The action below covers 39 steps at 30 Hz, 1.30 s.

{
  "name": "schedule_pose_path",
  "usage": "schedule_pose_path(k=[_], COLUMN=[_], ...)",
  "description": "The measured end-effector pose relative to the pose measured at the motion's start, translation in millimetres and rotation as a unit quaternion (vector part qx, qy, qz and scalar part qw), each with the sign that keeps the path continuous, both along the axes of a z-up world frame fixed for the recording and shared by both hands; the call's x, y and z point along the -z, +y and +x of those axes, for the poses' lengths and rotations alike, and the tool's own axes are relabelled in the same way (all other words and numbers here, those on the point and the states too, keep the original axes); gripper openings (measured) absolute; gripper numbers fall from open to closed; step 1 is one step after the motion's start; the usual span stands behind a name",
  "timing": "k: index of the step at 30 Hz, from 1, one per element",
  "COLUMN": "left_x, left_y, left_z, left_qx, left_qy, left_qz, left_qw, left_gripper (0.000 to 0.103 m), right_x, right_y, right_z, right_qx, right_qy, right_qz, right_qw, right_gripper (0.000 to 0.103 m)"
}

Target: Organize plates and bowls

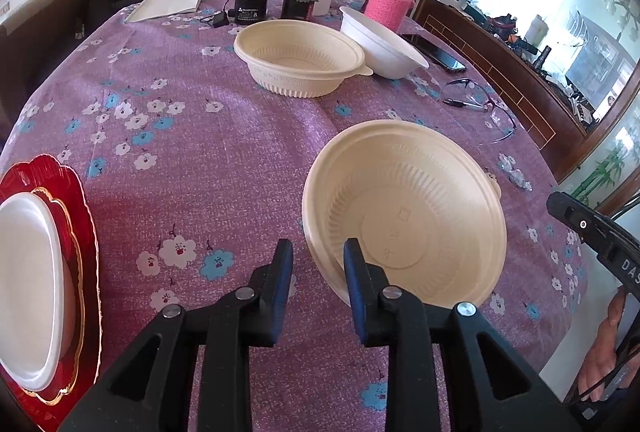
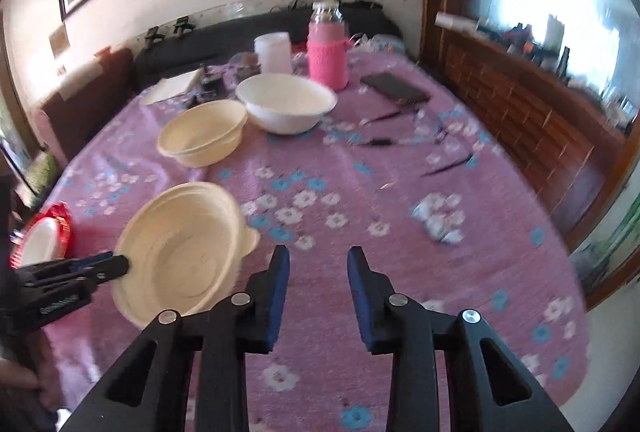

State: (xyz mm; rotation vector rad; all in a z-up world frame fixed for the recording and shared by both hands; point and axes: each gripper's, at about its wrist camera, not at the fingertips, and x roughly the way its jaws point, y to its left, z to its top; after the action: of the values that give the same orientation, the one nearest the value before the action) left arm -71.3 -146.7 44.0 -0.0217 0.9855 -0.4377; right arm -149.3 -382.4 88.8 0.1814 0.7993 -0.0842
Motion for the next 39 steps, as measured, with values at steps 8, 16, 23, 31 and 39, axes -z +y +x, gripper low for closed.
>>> schedule_pose_path(k=[8, 16, 23, 31, 39], left_x=[1.6, 7.4, 1.1, -6.3, -19.5], left_y=[-7.5, -13.3, -21.7, -15.2, 2.5], left_z=[9.2, 14.8, 1.1, -8.6, -17.0], left_qx=[0.004, 0.005, 0.016, 0.014, -0.009], left_qy=[-0.004, -0.004, -0.034, -0.045, -0.064], left_qz=[0.017, 0.025, 0.042, 0.039, 0.037], left_qw=[0.9998, 0.9997, 0.9984, 0.9981, 0.9972], left_gripper=[0.03, 0.026, 0.019, 0.019, 0.019], right_x=[18.0, 33.1, 42.3, 35.1, 23.7], right_y=[-2.2, 13.1, 20.2, 22.6, 40.1], right_z=[13.8, 30.6, 35.7, 27.3, 25.5], right_qx=[-0.038, -0.052, -0.052, -0.053, -0.074], right_qy=[0.04, 0.064, 0.079, 0.07, 0.059], right_qz=[0.136, 0.143, 0.147, 0.144, 0.125], right_qw=[0.989, 0.986, 0.985, 0.986, 0.988], right_gripper=[0.032, 0.032, 0.016, 0.016, 0.016])
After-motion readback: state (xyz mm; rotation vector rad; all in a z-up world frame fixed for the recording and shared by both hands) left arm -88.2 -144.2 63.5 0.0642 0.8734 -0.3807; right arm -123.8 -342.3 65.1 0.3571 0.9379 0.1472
